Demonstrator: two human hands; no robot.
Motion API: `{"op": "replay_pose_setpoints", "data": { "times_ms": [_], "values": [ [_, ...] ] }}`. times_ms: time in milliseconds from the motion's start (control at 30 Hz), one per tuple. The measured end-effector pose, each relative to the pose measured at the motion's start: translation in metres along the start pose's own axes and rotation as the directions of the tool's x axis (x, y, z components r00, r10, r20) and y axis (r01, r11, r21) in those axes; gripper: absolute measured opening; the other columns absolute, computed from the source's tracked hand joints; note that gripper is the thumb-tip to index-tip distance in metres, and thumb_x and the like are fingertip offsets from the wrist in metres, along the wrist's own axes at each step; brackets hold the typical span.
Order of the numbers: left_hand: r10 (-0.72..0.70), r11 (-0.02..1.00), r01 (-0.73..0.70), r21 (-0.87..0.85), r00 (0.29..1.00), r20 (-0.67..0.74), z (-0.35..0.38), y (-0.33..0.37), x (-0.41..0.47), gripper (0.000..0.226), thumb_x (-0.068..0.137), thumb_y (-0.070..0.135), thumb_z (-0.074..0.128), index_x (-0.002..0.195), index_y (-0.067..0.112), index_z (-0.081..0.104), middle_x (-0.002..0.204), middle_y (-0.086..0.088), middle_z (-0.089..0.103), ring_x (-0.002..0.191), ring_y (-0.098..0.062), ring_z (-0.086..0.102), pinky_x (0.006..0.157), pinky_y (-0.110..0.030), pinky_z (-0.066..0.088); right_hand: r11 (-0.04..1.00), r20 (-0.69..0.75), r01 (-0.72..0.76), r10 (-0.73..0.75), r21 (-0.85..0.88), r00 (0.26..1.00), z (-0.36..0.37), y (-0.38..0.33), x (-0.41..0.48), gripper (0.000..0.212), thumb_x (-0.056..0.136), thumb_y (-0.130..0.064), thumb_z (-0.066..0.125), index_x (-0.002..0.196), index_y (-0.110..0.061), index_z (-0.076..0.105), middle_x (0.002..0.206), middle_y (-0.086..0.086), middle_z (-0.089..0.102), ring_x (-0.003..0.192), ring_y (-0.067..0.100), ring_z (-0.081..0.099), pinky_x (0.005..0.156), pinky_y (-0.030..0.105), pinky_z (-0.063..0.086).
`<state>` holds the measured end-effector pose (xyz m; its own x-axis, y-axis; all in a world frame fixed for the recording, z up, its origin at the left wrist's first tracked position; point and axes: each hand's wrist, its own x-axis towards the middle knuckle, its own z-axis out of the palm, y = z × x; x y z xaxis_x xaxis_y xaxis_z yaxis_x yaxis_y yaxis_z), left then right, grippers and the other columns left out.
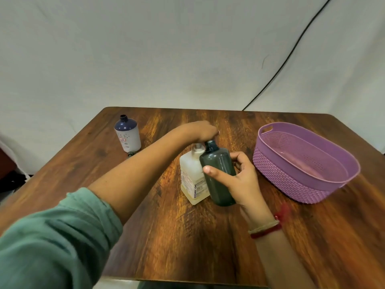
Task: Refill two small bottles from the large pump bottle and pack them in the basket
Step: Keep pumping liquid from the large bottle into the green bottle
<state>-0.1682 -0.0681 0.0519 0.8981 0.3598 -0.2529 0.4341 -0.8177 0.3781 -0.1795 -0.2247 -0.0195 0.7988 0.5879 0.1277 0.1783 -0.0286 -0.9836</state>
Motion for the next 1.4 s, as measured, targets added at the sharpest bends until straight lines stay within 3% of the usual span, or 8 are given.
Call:
{"op": "replay_pose_setpoints", "data": {
  "times_ms": [67, 300, 500, 667, 800, 1000, 1133, 1400],
  "values": [
    [-0.008, 1.0, 0.008, -0.015, 1.0, 0.017, 0.005, -0.001, -0.002, 0.041, 0.104, 0.022, 0.028, 0.116, 0.001, 0.061, 0.122, -0.015, 0.06, 0.111, -0.028, 0.056, 0.1, -0.038, 0.041, 1.0, -0.003, -0.012, 0.012, 0.017, 1.0, 0.001, 0.002, -0.002, 0.062, 0.041, -0.05, 0.08, 0.091, -0.026, 0.054, 0.101, -0.004, 0.063, 0.095, 0.009, 0.06, 0.07, 0.023, 0.047],
    [0.015, 0.997, -0.017, 0.074, 0.999, 0.032, -0.007, 0.009, -0.006, 0.041, 0.105, 0.024, 0.025, 0.118, 0.001, 0.055, 0.116, -0.017, 0.057, 0.096, -0.023, 0.053, 0.082, -0.028, 0.038, 0.999, -0.008, 0.007, -0.006, 0.032, 1.0, 0.0, -0.002, -0.003, 0.061, 0.041, -0.052, 0.079, 0.091, -0.028, 0.053, 0.102, -0.004, 0.063, 0.098, 0.012, 0.06, 0.079, 0.031, 0.052],
    [-0.018, 0.983, 0.005, 0.182, 0.998, 0.066, 0.003, 0.001, 0.001, 0.035, 0.102, 0.016, 0.032, 0.121, 0.001, 0.057, 0.128, -0.017, 0.055, 0.11, -0.028, 0.054, 0.092, -0.033, 0.042, 0.999, 0.001, 0.0, 0.0, 0.045, 1.0, 0.002, 0.003, -0.005, 0.06, 0.043, -0.046, 0.08, 0.093, -0.025, 0.053, 0.099, -0.005, 0.063, 0.093, 0.008, 0.061, 0.071, 0.023, 0.051],
    [0.005, 0.981, -0.026, 0.192, 0.994, 0.109, -0.008, 0.006, 0.0, 0.036, 0.103, 0.016, 0.03, 0.123, 0.0, 0.056, 0.126, -0.018, 0.056, 0.105, -0.028, 0.057, 0.083, -0.03, 0.044, 0.999, -0.019, 0.009, -0.008, 0.037, 1.0, 0.002, 0.001, -0.003, 0.067, 0.041, -0.053, 0.087, 0.092, -0.028, 0.053, 0.101, -0.004, 0.063, 0.097, 0.012, 0.061, 0.077, 0.03, 0.052],
    [0.028, 0.982, -0.039, 0.186, 0.998, 0.06, -0.004, 0.003, 0.002, 0.035, 0.102, 0.018, 0.034, 0.12, 0.001, 0.058, 0.122, -0.017, 0.058, 0.097, -0.022, 0.053, 0.07, -0.022, 0.04, 1.0, -0.018, 0.002, -0.002, 0.001, 1.0, 0.002, 0.002, 0.0, 0.07, 0.036, -0.06, 0.083, 0.092, -0.03, 0.053, 0.103, -0.005, 0.063, 0.098, 0.011, 0.061, 0.078, 0.031, 0.053],
    [0.027, 0.991, -0.037, 0.129, 0.997, 0.077, -0.001, -0.001, 0.0, 0.036, 0.103, 0.018, 0.029, 0.12, 0.003, 0.057, 0.127, -0.015, 0.056, 0.114, -0.028, 0.055, 0.096, -0.034, 0.041, 0.999, -0.008, -0.001, 0.001, 0.039, 1.0, 0.004, -0.003, -0.007, 0.057, 0.043, -0.047, 0.078, 0.09, -0.027, 0.052, 0.097, -0.008, 0.062, 0.09, 0.005, 0.06, 0.069, 0.02, 0.048],
    [0.016, 0.993, -0.016, 0.116, 1.0, 0.007, -0.008, 0.004, -0.006, 0.041, 0.104, 0.021, 0.026, 0.123, -0.001, 0.055, 0.124, -0.017, 0.055, 0.113, -0.03, 0.054, 0.089, -0.032, 0.041, 0.999, -0.024, 0.01, -0.009, 0.045, 1.0, 0.005, -0.008, -0.008, 0.058, 0.042, -0.05, 0.078, 0.089, -0.028, 0.053, 0.096, -0.008, 0.062, 0.091, 0.007, 0.061, 0.073, 0.026, 0.052],
    [0.003, 0.995, -0.012, 0.101, 0.996, 0.085, -0.002, 0.0, -0.007, 0.034, 0.103, 0.018, 0.027, 0.117, 0.005, 0.055, 0.129, -0.017, 0.053, 0.105, -0.026, 0.052, 0.087, -0.032, 0.041, 0.999, -0.034, -0.011, 0.012, 0.032, 0.999, 0.009, -0.005, -0.013, 0.057, 0.044, -0.051, 0.077, 0.089, -0.028, 0.052, 0.097, -0.01, 0.06, 0.091, 0.005, 0.058, 0.073, 0.025, 0.05]
  ]
}}
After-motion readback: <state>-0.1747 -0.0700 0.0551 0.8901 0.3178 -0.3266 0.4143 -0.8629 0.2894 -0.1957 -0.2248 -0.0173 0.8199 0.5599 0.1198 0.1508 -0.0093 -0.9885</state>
